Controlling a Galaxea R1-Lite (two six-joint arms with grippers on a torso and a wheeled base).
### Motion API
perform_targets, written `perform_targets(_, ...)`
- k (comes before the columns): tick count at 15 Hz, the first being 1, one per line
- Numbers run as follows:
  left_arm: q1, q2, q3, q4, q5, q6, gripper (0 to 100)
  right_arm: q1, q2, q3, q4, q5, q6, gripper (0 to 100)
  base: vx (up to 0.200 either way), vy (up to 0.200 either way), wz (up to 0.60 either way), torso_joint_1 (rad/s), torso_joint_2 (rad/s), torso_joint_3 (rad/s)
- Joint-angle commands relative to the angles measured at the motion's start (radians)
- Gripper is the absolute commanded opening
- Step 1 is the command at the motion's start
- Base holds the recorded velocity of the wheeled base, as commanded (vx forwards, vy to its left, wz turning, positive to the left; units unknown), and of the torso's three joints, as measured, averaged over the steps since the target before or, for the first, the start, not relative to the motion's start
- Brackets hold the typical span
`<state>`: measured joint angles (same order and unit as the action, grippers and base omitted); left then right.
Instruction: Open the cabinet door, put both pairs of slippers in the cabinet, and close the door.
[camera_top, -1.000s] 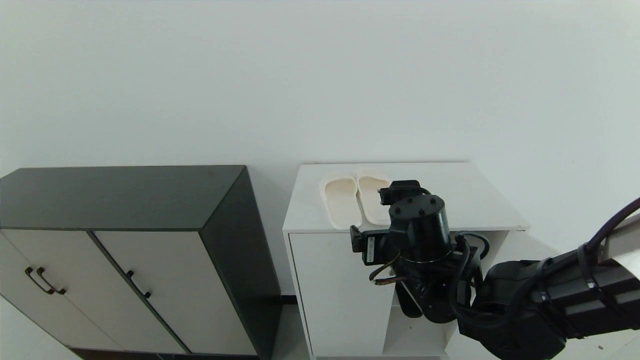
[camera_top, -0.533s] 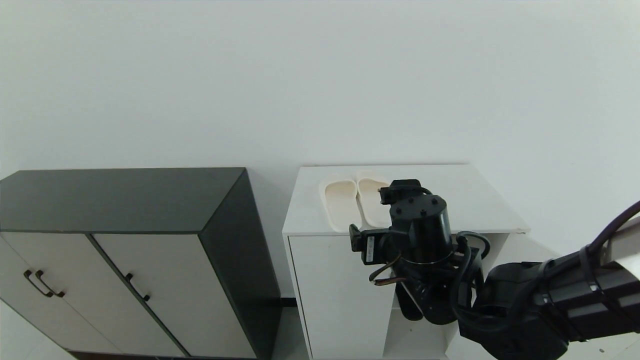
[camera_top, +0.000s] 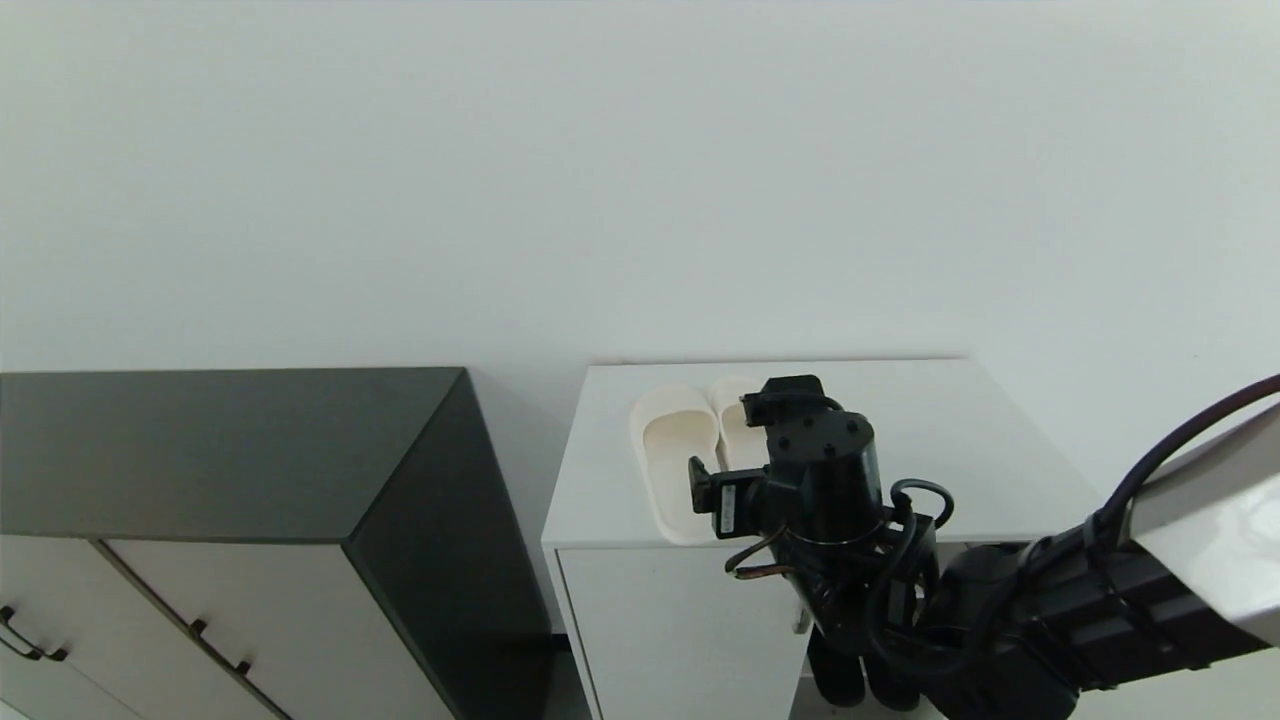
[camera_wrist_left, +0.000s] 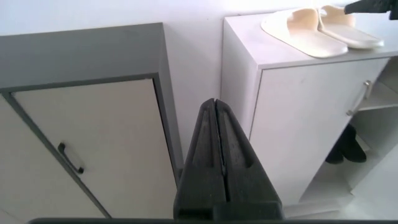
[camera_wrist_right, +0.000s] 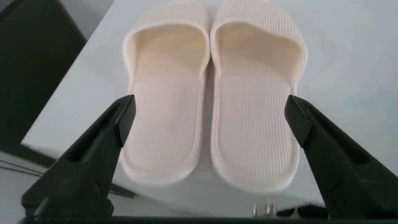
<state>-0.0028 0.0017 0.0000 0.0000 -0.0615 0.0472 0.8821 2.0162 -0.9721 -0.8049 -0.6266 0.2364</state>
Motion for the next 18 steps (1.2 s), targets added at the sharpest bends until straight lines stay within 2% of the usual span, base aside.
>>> perform_targets(1, 0.0, 0.0, 0.0, 0.0, 0.0, 0.0, 0, -0.003, 0.058, -0.01, -0.034, 0.031, -0.029, 100, 0.2, 0.0, 0.0, 0.007, 0.01, 0.002)
perform_targets(3, 0.0, 0.0, 0.0, 0.0, 0.0, 0.0, 0, -0.017, 0.079, -0.026, -0.046, 0.088, -0.042, 100, 0.0, 0.0, 0.0, 0.0, 0.0, 0.0)
perform_targets(13, 0.0, 0.0, 0.0, 0.0, 0.0, 0.0, 0, -0.095, 0.256, -0.209, -0.022, 0.1, -0.042, 100, 0.0, 0.0, 0.0, 0.0, 0.0, 0.0)
perform_targets(18, 0.0, 0.0, 0.0, 0.0, 0.0, 0.0, 0, -0.115, 0.282, -0.336, 0.067, 0.12, -0.042, 100, 0.0, 0.0, 0.0, 0.0, 0.0, 0.0)
